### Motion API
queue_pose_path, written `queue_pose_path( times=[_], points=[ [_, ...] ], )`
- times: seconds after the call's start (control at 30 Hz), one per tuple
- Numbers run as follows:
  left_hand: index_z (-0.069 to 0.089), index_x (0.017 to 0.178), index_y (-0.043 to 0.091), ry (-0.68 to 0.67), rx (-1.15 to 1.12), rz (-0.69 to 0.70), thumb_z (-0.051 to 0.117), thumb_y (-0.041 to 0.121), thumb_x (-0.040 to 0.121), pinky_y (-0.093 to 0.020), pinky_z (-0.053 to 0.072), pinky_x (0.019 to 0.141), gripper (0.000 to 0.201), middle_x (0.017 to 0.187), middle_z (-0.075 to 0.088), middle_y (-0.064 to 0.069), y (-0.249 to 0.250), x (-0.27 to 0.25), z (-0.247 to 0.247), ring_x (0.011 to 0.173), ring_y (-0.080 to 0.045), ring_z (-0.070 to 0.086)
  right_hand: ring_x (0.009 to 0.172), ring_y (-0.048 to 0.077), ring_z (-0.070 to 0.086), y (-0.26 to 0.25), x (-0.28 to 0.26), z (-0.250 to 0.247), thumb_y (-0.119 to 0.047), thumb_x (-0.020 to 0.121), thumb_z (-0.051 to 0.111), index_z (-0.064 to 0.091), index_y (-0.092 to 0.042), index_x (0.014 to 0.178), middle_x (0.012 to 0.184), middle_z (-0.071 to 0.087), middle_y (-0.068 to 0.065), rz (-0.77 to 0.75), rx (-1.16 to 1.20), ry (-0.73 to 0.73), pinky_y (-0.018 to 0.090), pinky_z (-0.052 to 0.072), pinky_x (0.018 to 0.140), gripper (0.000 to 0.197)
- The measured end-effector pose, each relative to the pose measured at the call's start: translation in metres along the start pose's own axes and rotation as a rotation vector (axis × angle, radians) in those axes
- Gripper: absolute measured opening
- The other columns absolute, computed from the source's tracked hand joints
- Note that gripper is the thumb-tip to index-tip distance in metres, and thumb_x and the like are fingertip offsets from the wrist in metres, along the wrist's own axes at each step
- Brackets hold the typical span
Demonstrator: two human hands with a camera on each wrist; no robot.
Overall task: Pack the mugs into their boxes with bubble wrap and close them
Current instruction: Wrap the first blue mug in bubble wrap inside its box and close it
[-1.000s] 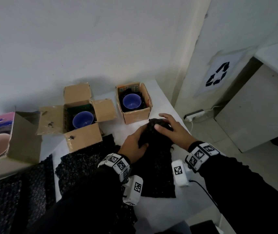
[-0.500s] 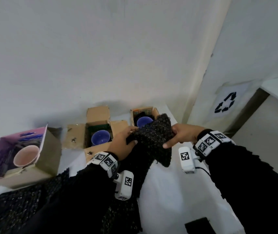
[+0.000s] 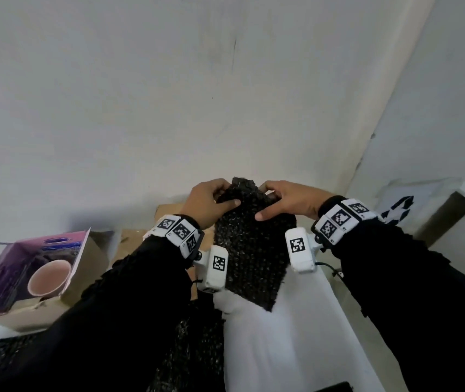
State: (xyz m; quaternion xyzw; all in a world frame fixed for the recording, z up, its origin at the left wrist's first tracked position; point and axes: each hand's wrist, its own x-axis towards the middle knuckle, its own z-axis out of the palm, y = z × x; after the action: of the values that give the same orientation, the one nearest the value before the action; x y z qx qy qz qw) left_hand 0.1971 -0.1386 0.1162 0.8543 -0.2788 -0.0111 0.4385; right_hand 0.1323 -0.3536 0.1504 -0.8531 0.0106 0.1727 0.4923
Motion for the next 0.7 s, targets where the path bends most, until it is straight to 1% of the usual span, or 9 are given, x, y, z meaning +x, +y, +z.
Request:
queue_pose_path(
  times=[0.1,0.17,0.27,0.3,0.4,0.43,0.5,0.6,0.7],
  points=[
    [0.063,0.085,0.019,0.052,0.13,-0.02,0.081,0.031,0.073,-0.013,0.029,0.053,0.024,0.069,0.055,0.014,0.0,0.017,-0.007,0.06,-0.003,0.047,0.094,0.028,0.068,-0.008,0.009,-0.021,-0.016,0.075,0.081,0.067,-0.008,0.098,0.099,0.072,0.011,-0.032,-0.225,0.079,0.037,0.053,0.088,0.029],
    [0.063,0.084,0.021,0.118,0.163,-0.004,0.08,0.031,0.073,-0.014,0.032,0.056,0.023,0.074,0.059,0.011,0.002,0.027,-0.009,0.066,-0.008,0.051,0.086,0.026,0.065,-0.012,0.019,-0.03,-0.016,0.074,0.081,0.065,-0.012,0.088,0.088,0.069,0.004,-0.097,-0.358,0.262,0.028,0.05,0.076,0.022],
    [0.057,0.074,0.018,0.266,0.113,0.026,0.076,0.023,0.076,-0.009,0.034,0.053,0.021,0.065,0.058,0.01,0.011,0.039,-0.007,0.063,-0.008,0.054,0.082,0.023,0.06,-0.016,0.03,-0.036,-0.015,0.075,0.075,0.06,-0.02,0.083,0.082,0.061,-0.001,-0.281,-0.453,0.569,0.028,0.042,0.067,0.017],
    [0.058,0.075,0.016,0.313,0.089,0.048,0.075,0.022,0.077,-0.01,0.037,0.056,0.019,0.066,0.058,0.008,0.014,0.042,-0.007,0.064,-0.01,0.055,0.082,0.022,0.059,-0.016,0.031,-0.036,-0.015,0.076,0.07,0.06,-0.021,0.085,0.083,0.06,-0.001,-0.351,-0.471,0.66,0.029,0.043,0.068,0.015],
    [0.059,0.079,0.019,0.428,-0.006,0.176,0.068,0.009,0.074,-0.032,0.053,0.071,0.015,0.082,0.065,0.001,0.018,0.045,-0.003,0.078,-0.016,0.062,0.082,0.02,0.052,-0.012,0.031,-0.031,-0.01,0.075,0.062,0.06,-0.014,0.093,0.088,0.056,0.003,-0.544,-0.534,0.884,0.031,0.041,0.066,0.019],
    [0.056,0.078,0.02,0.453,-0.027,0.226,0.065,0.002,0.071,-0.034,0.053,0.074,0.02,0.086,0.066,0.001,0.018,0.044,-0.002,0.082,-0.015,0.063,0.08,0.021,0.05,-0.01,0.029,-0.028,-0.007,0.073,0.061,0.059,-0.012,0.092,0.087,0.056,0.004,-0.612,-0.573,0.943,0.031,0.039,0.065,0.019],
    [0.053,0.078,0.014,0.47,-0.024,0.304,0.06,-0.006,0.066,-0.027,0.05,0.074,0.024,0.093,0.065,-0.001,0.016,0.038,0.002,0.086,-0.013,0.062,0.076,0.024,0.049,-0.003,0.025,-0.02,-0.003,0.07,0.062,0.06,-0.008,0.086,0.084,0.055,0.007,-0.742,-0.656,1.036,0.032,0.037,0.064,0.017],
    [0.051,0.076,0.011,0.443,0.02,0.345,0.065,-0.003,0.064,-0.017,0.045,0.071,0.023,0.098,0.063,-0.004,0.006,0.017,0.015,0.089,-0.012,0.059,0.073,0.024,0.047,0.022,0.02,-0.004,0.0,0.069,0.065,0.06,-0.008,0.079,0.08,0.055,0.008,-0.834,-0.759,1.022,0.03,0.031,0.067,0.014],
    [0.048,0.076,0.018,0.306,0.121,0.277,0.074,0.01,0.067,-0.016,0.048,0.069,0.028,0.099,0.061,0.0,-0.024,-0.011,0.038,0.084,-0.01,0.057,0.075,0.023,0.046,0.061,0.019,0.018,-0.002,0.069,0.065,0.058,-0.011,0.079,0.081,0.054,0.006,-0.803,-0.839,0.832,0.032,0.034,0.069,0.015]
  ],
)
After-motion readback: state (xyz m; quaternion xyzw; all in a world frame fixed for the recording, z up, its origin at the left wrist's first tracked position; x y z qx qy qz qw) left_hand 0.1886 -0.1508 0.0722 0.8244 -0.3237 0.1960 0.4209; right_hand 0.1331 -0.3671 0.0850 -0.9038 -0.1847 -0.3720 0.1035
